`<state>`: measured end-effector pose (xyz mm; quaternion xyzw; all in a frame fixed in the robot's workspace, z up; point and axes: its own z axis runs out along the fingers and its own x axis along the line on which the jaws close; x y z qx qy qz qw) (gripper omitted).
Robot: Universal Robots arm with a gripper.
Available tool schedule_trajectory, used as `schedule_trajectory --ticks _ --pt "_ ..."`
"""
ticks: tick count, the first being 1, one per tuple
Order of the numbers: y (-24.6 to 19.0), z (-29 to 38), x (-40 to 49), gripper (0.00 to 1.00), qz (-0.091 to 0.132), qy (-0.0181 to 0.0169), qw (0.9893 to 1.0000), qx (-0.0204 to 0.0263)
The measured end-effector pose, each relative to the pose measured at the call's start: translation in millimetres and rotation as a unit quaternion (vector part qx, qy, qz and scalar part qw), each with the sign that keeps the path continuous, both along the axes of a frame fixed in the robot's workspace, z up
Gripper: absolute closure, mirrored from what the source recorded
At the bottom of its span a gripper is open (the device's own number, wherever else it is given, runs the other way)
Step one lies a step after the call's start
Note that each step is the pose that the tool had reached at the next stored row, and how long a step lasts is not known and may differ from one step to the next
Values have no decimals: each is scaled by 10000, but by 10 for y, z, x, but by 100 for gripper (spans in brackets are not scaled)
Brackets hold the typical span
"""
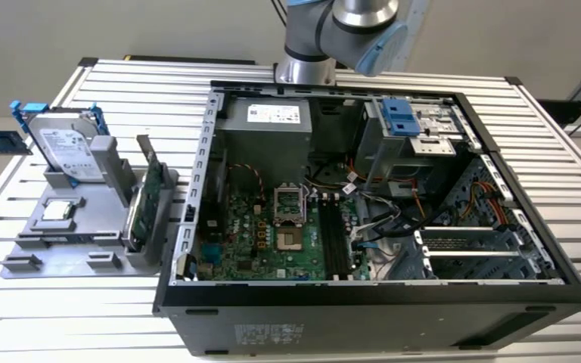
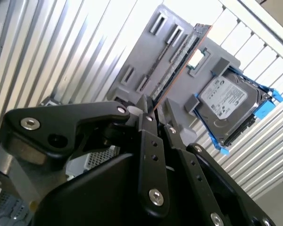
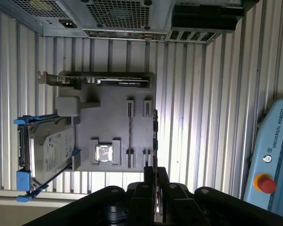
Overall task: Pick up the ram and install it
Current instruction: 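Pick up the ram and move it above insertion slot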
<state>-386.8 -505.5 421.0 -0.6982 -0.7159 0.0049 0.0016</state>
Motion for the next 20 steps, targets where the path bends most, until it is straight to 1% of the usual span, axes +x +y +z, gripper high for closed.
schedule_trajectory --ticks 4,8,12,20 --pt "3 -6 14 100 0 0 10000 -2" --pt "13 -22 71 100 0 0 10000 -2" --pt "28 -41 145 100 0 0 10000 -3" --pt "64 -76 333 100 0 0 10000 -3"
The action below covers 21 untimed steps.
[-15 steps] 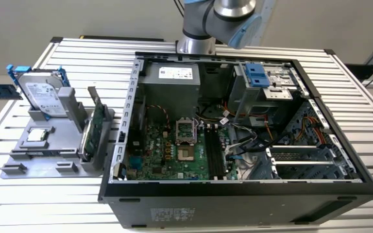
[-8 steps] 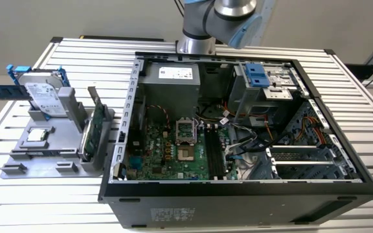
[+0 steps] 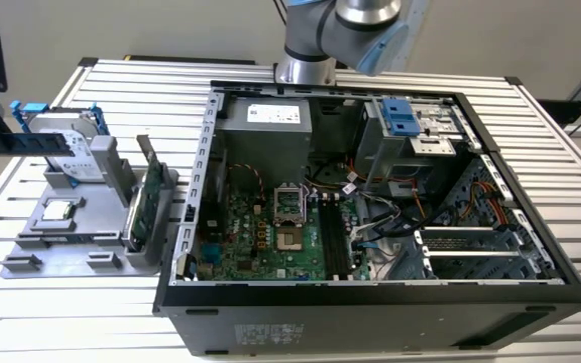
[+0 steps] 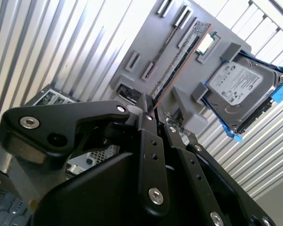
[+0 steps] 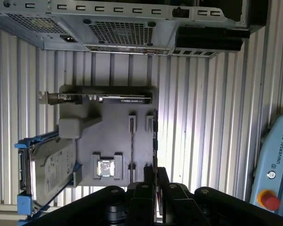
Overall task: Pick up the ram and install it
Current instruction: 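Pick up the ram and move it above insertion slot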
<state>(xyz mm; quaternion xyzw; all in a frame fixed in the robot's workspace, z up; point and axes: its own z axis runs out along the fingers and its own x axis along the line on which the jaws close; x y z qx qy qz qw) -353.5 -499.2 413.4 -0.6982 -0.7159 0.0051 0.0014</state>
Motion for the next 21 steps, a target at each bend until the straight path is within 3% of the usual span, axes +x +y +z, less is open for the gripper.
schedule_trajectory --ticks 13,15,21 --pt "58 -42 326 100 0 -1 10000 0" --pt "82 -58 456 100 0 0 10000 0" --pt "106 -74 589 100 0 0 10000 0"
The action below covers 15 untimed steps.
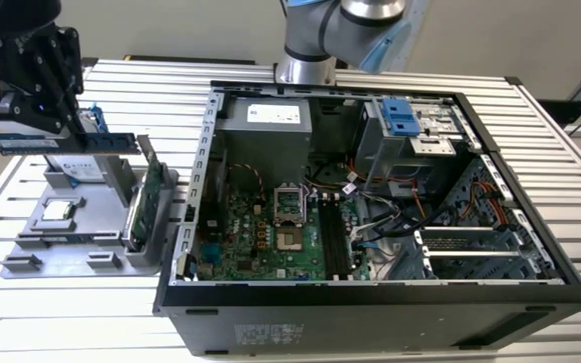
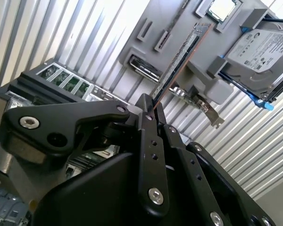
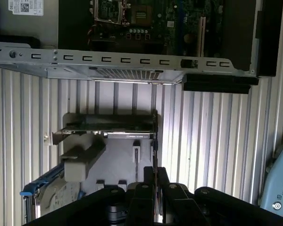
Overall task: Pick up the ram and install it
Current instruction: 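Pick up the ram and move it above insertion slot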
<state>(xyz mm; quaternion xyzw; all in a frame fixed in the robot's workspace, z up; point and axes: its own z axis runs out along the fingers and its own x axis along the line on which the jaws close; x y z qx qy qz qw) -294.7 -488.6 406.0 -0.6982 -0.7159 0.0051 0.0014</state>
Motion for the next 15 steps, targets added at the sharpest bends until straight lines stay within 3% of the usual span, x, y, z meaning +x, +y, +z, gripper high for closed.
schedule_trajectory --ticks 15 --pt "53 -37 310 100 0 0 10000 0"
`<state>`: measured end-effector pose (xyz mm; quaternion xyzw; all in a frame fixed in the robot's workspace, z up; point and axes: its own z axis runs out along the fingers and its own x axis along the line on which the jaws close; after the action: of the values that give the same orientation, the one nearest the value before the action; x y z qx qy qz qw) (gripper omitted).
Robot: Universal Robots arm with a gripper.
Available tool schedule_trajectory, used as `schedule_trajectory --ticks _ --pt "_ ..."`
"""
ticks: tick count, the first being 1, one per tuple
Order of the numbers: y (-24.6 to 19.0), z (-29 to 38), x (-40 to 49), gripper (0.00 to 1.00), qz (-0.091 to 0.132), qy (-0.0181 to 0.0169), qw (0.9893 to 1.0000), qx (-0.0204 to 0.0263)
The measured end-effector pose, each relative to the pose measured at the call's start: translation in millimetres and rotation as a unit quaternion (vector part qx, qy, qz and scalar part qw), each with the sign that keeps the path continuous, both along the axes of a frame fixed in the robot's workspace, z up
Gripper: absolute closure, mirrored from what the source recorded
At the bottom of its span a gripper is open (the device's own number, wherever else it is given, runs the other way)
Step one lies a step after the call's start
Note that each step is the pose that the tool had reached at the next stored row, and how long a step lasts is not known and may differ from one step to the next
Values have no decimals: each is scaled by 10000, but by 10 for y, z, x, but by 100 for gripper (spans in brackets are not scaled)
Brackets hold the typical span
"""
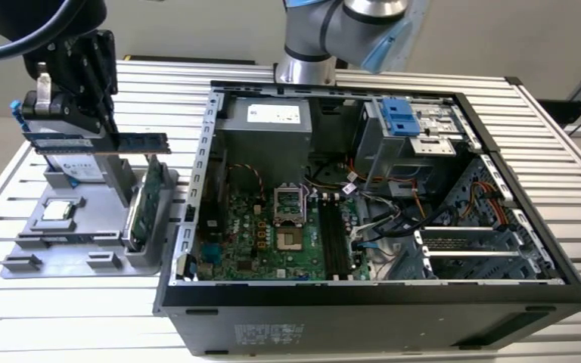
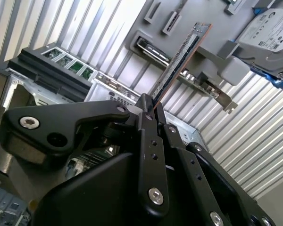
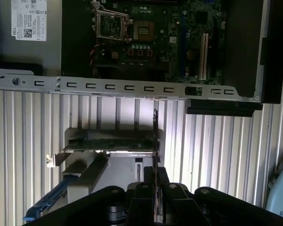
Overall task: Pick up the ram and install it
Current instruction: 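Pick up the ram and move it above insertion slot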
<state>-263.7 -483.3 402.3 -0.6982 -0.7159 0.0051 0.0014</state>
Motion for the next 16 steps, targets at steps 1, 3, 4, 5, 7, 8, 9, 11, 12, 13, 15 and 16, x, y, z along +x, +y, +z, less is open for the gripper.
schedule_trajectory --ticks 1,3,4,5,7,8,9,11,12,13,15,16 --pt "4 -2 21 100 0 0 10000 0" --pt "10 -7 58 100 0 0 10000 0" --pt "13 -9 76 100 0 0 10000 0" --pt "16 -11 94 100 0 0 10000 0" --pt "22 -14 127 100 0 0 10000 -1" --pt "25 -16 142 100 0 0 10000 -1" --pt "29 -19 155 100 0 0 10000 -1" --pt "34 -22 189 100 0 0 10000 -1" --pt "37 -24 205 100 0 0 10000 -1" --pt "40 -26 220 100 0 0 10000 -1" --pt "45 -30 252 100 0 0 10000 -1" --pt "47 -32 267 100 0 0 10000 -2"
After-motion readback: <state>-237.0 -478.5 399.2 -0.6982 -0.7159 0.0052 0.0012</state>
